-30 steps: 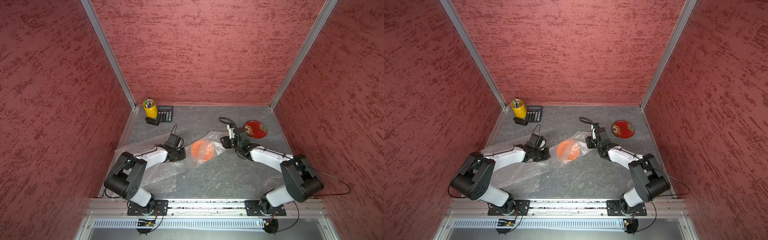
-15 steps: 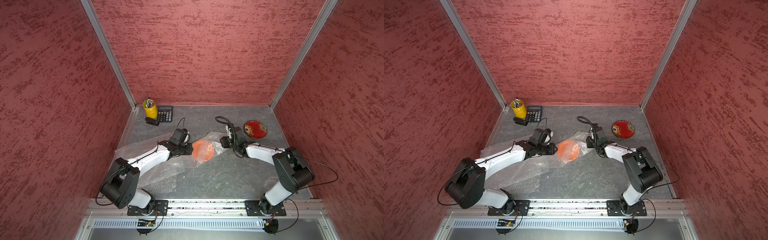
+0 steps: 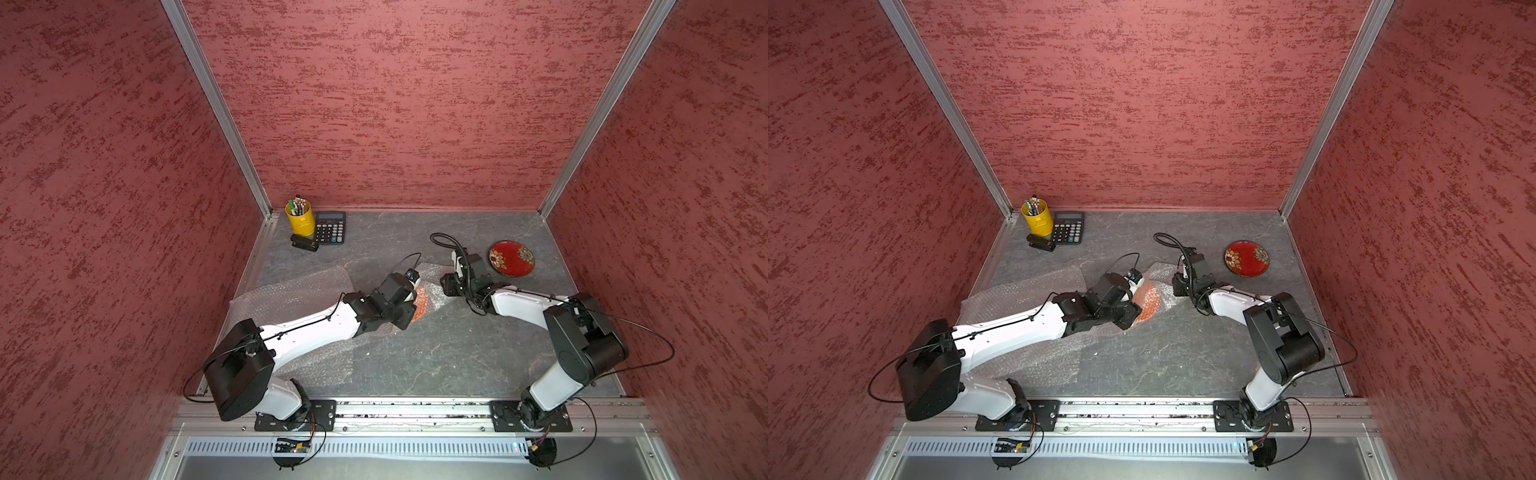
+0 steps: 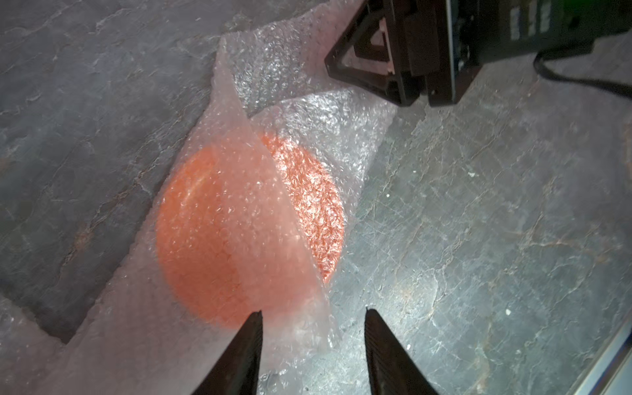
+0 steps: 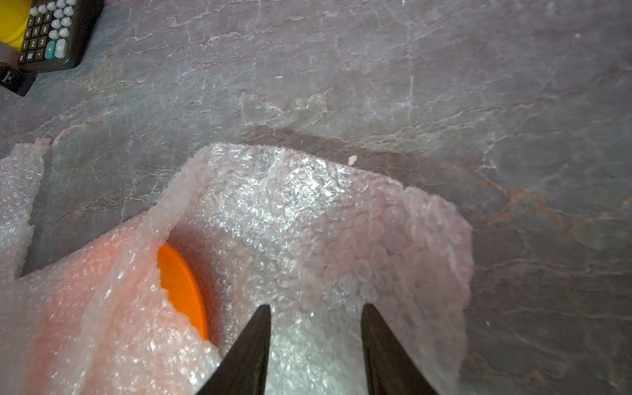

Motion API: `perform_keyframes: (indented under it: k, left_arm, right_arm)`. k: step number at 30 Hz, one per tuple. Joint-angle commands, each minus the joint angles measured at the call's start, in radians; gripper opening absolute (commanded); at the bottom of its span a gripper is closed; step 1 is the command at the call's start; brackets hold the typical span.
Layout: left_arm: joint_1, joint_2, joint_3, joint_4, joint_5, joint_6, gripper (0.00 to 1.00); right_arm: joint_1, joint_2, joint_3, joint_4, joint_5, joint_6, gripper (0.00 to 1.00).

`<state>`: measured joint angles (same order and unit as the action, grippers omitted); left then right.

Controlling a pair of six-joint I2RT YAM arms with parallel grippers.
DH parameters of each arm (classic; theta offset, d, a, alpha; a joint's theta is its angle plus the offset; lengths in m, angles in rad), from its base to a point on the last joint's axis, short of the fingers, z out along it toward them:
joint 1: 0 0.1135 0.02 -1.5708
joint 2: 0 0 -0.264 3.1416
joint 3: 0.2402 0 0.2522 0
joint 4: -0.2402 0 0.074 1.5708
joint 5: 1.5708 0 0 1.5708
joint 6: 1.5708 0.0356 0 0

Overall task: Unpack dinner plates from bubble wrap
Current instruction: Unwrap the bubble wrap at the center of the board.

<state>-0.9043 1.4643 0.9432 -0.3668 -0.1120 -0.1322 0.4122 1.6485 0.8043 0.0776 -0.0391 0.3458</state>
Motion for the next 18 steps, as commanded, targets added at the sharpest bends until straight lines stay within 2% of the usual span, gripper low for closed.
perform_keyframes:
  k: [1,11,18]
  left_arm:
    - [-0.037,0.052,0.027,0.0,-0.083,0.081,0.5]
    - [-0.13,0.209,0.096,-0.033,-0.342,0.103,0.5]
    - [-0.137,0.231,0.097,-0.035,-0.384,0.102,0.46]
  right_arm:
    - [-0.003,0.013,0.018,0.012,0.019,0.016,0.46]
    - [-0.003,0.01,0.016,0.01,0.018,0.017,0.46]
    - [-0.003,0.01,0.014,0.012,0.018,0.019,0.46]
